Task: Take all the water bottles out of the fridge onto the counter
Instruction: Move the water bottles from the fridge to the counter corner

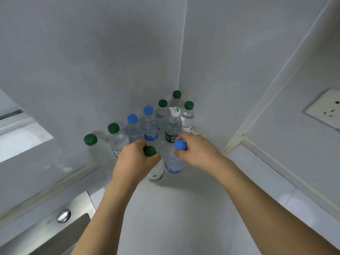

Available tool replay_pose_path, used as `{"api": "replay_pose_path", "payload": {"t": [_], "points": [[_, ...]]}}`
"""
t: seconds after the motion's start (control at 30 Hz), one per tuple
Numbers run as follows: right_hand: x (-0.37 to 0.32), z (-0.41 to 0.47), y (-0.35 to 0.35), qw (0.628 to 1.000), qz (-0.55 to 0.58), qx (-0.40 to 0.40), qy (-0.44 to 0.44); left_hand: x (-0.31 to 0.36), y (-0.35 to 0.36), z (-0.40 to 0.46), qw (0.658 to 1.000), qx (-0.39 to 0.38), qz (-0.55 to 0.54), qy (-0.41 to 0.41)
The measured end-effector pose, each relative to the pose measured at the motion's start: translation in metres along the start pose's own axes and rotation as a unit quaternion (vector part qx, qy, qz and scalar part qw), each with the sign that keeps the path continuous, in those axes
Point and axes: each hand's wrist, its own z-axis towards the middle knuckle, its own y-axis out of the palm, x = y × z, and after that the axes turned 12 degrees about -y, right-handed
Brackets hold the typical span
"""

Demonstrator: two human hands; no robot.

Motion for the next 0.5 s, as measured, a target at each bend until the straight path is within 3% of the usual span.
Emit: {"api": "replay_pose_path", "payload": {"t": [0.3, 0.5], "points": [[-0.001, 0.083, 0.005, 0.997, -0.052, -0.035, -0.052, -0.002, 0.007, 0.055, 0.997, 0.031, 0.054, 0.041], [-0.008, 0.111, 0.007, 0.991, -0.089, -0.045, -0.084, -0.013, 0.02, 0.06, 0.992, 0.098, 0.035, 0.076]]}}
